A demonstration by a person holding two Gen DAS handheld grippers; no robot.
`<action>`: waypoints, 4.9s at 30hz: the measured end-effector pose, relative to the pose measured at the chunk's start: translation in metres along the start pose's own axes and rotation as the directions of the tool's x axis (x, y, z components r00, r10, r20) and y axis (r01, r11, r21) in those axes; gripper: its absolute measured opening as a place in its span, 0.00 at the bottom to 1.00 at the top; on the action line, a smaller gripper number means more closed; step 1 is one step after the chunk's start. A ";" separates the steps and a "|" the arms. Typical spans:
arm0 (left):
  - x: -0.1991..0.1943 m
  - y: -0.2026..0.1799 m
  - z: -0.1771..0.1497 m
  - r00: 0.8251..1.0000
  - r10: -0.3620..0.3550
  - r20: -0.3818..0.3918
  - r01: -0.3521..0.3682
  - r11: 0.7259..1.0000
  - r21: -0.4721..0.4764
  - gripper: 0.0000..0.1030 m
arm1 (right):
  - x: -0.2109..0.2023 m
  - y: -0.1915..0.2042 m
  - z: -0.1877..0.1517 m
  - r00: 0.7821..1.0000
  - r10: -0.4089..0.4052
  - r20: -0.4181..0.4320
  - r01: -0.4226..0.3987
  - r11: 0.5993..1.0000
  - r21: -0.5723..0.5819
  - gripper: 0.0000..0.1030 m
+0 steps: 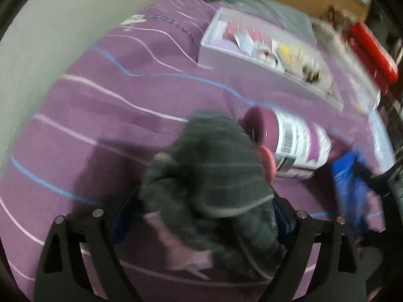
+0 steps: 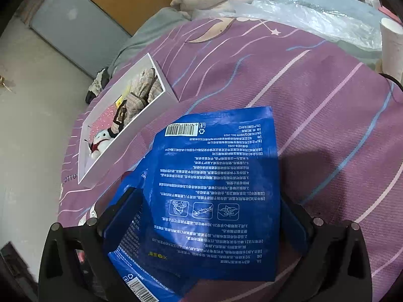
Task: Organize soft objects
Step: 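Grasp the green plaid pouch with left tool while right tool grasps the blue packet, then carry the plaid pouch over the box with left tool while right tool carries the blue packet, then lower and release the plaid pouch in the box with left tool while right tool releases the blue packet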
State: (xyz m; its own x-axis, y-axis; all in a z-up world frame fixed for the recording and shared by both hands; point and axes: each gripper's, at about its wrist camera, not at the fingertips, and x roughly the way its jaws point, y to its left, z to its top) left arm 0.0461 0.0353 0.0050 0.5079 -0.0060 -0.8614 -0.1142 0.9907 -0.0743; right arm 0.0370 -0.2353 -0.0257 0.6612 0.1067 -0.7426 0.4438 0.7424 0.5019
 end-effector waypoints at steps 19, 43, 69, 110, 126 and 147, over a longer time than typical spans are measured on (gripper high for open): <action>0.005 -0.015 -0.006 0.997 0.081 0.018 -0.082 0.994 0.076 0.89 | -0.002 -0.004 -0.001 1.000 0.021 0.003 -0.021 1.000 0.011 1.00; -0.015 0.011 -0.011 0.990 0.011 0.140 0.002 0.996 -0.091 0.63 | -0.022 -0.020 -0.004 0.993 0.081 0.080 -0.086 0.994 0.060 0.77; -0.026 0.013 -0.010 0.989 -0.044 0.141 0.053 0.997 -0.057 0.63 | -0.039 0.051 -0.040 0.953 0.297 -0.068 -0.301 0.884 -0.358 0.75; 0.004 -0.037 0.176 0.984 -0.168 0.061 0.145 0.948 0.282 0.63 | 0.033 0.119 0.107 0.939 0.216 -0.267 -0.298 0.899 -0.322 0.76; 0.052 -0.064 0.222 0.997 -0.076 0.014 0.072 0.979 0.190 0.63 | 0.084 0.141 0.160 0.950 0.195 -0.242 -0.226 0.968 -0.107 0.76; 0.096 -0.112 0.215 0.996 -0.064 -0.057 0.070 0.992 0.108 0.63 | 0.086 0.119 0.187 0.956 0.288 -0.064 -0.287 0.958 0.022 0.76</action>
State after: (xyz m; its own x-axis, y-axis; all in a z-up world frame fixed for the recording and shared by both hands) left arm 0.2911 -0.0470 0.0389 0.4647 -0.0770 -0.8821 0.0139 0.9967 -0.0797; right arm 0.2595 -0.2610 0.0534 0.7206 0.3582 -0.5937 0.2484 0.6660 0.7034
